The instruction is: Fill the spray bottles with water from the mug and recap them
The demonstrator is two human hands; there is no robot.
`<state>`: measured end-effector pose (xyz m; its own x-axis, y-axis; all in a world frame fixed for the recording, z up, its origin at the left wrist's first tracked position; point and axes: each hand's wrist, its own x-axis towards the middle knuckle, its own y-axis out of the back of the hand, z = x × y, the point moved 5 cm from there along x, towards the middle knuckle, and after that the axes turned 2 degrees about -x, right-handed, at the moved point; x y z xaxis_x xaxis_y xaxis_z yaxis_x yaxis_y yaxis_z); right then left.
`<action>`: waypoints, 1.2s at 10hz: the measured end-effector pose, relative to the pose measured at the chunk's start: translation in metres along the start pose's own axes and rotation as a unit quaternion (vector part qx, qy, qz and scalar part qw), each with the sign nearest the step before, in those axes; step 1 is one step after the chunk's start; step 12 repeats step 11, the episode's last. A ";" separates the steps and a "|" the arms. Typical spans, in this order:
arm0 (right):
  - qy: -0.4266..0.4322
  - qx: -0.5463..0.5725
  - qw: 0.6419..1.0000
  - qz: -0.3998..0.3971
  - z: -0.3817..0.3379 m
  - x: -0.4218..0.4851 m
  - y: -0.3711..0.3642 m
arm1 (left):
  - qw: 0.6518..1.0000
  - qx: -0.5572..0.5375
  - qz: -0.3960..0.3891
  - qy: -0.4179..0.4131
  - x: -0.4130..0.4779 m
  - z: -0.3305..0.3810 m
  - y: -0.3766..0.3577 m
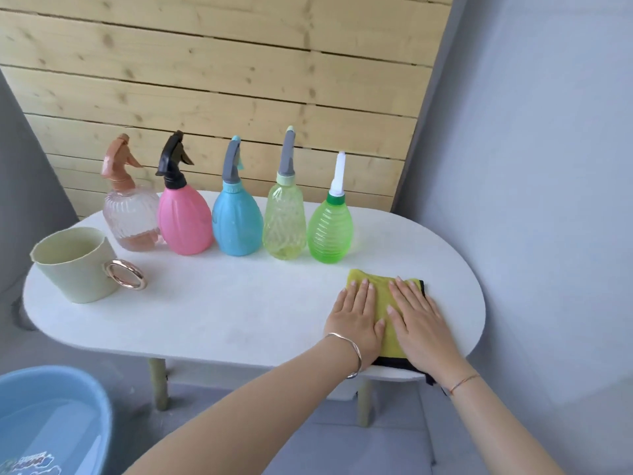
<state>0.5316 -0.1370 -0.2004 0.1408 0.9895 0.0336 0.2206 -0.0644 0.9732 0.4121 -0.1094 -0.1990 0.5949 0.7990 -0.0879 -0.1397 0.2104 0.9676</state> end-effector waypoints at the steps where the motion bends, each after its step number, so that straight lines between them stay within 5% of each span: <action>1: -0.014 0.004 1.000 -0.001 0.029 -0.006 0.005 | 1.000 0.021 -0.001 -0.014 0.010 0.027 -0.006; 6: -0.062 -0.002 0.998 -0.013 0.104 0.085 0.024 | 1.000 0.003 0.007 0.029 0.125 0.047 -0.002; 10: -0.086 -0.012 0.996 -0.030 0.108 0.102 0.028 | 1.000 -0.011 -0.003 0.028 0.133 0.040 0.003; 12: -0.102 0.052 0.992 0.045 0.099 0.094 0.050 | 1.000 -0.020 0.016 0.001 0.110 0.038 0.016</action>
